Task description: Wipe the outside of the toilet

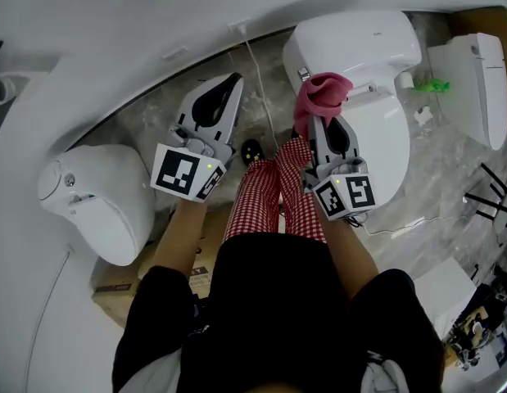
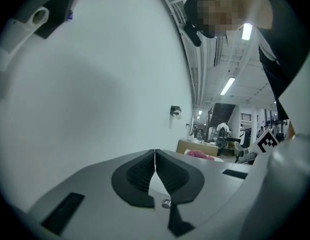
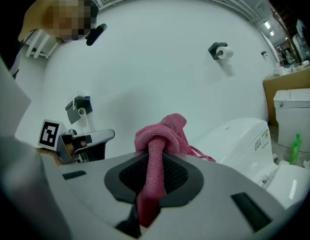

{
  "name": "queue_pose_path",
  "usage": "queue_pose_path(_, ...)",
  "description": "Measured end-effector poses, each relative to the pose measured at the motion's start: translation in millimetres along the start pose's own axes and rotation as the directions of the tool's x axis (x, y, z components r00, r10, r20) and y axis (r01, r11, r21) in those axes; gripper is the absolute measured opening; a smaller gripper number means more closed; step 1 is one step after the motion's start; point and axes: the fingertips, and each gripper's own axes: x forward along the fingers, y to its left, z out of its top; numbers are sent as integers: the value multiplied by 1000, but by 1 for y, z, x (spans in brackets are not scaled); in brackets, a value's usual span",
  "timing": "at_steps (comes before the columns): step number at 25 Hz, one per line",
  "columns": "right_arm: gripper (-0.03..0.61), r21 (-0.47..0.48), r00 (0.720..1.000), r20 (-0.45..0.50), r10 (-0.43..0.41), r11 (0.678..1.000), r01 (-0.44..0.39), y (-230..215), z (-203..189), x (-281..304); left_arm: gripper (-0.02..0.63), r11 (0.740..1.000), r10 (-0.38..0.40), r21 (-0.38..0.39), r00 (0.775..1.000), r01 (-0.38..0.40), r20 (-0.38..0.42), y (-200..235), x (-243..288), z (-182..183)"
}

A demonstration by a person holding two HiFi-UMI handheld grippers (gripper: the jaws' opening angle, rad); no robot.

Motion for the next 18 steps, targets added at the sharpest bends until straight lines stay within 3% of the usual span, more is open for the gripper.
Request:
queue_pose_path(6,55,94,999,23,-46,995,43,-16,-24,38,11,998,42,-39,999,-43,-12,16,14,-40)
queue_pose_path(15,55,177,999,40,-25,984,17,-11,-63,101,11,997,54,-47,998,-56,-38,33,18,-79)
queue_pose_path(18,55,236,998,44,-52,971,41,-16,-74,119,11,995,69,-67,996,-72,-50,42,14,-89)
